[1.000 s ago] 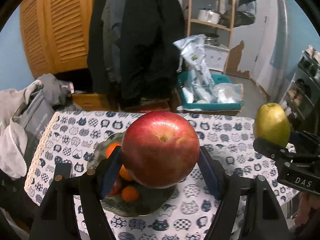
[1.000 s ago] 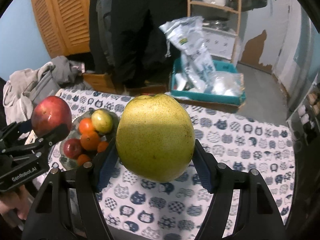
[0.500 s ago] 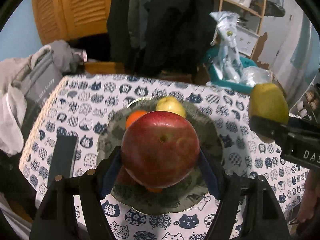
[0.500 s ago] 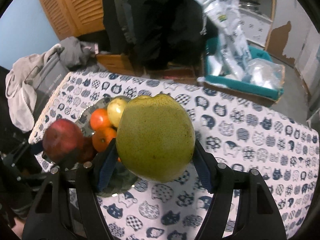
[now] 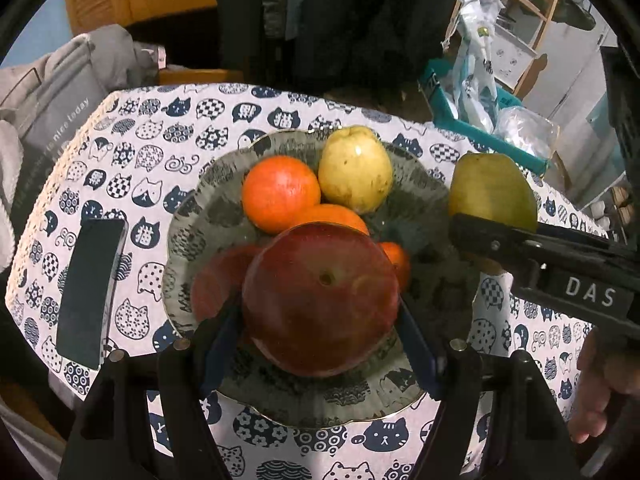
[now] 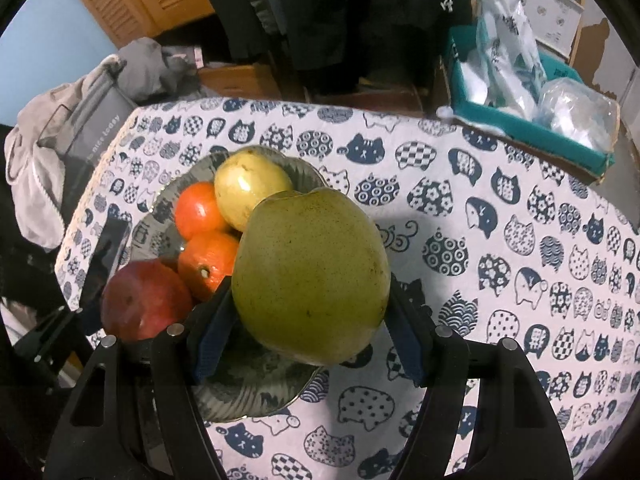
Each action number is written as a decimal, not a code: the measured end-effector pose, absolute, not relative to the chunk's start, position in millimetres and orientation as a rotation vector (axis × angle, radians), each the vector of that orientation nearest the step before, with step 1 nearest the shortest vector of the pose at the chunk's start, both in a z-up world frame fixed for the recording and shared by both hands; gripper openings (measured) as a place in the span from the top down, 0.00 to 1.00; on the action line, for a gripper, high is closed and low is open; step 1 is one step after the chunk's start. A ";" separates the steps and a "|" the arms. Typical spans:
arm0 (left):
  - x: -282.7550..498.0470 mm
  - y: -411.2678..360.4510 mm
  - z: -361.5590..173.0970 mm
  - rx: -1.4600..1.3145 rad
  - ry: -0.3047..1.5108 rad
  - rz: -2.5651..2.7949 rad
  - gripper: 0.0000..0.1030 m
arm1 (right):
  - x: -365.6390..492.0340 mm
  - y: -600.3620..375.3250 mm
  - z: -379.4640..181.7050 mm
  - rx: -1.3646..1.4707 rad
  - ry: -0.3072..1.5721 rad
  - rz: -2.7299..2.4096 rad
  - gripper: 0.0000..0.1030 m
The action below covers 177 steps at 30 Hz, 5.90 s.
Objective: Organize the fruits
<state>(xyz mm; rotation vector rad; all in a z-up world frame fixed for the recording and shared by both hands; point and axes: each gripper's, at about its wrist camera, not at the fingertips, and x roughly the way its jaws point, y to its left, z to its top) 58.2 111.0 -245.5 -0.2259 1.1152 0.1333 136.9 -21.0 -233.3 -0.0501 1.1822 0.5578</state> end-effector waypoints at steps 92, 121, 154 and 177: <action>-20.6 62.9 -14.5 -0.084 0.592 0.070 0.01 | 7.1 -172.8 -5.1 -0.117 0.540 0.241 0.16; -24.1 60.0 -11.7 -0.079 0.581 0.068 0.01 | 9.7 -177.3 -3.4 -0.118 0.529 0.234 0.16; -27.8 63.6 -2.0 -0.080 0.568 0.087 0.01 | 10.2 -175.5 6.5 -0.120 0.513 0.232 0.16; -30.3 60.5 -0.9 -0.052 0.548 0.123 0.01 | 9.8 -174.0 8.5 -0.122 0.509 0.230 0.16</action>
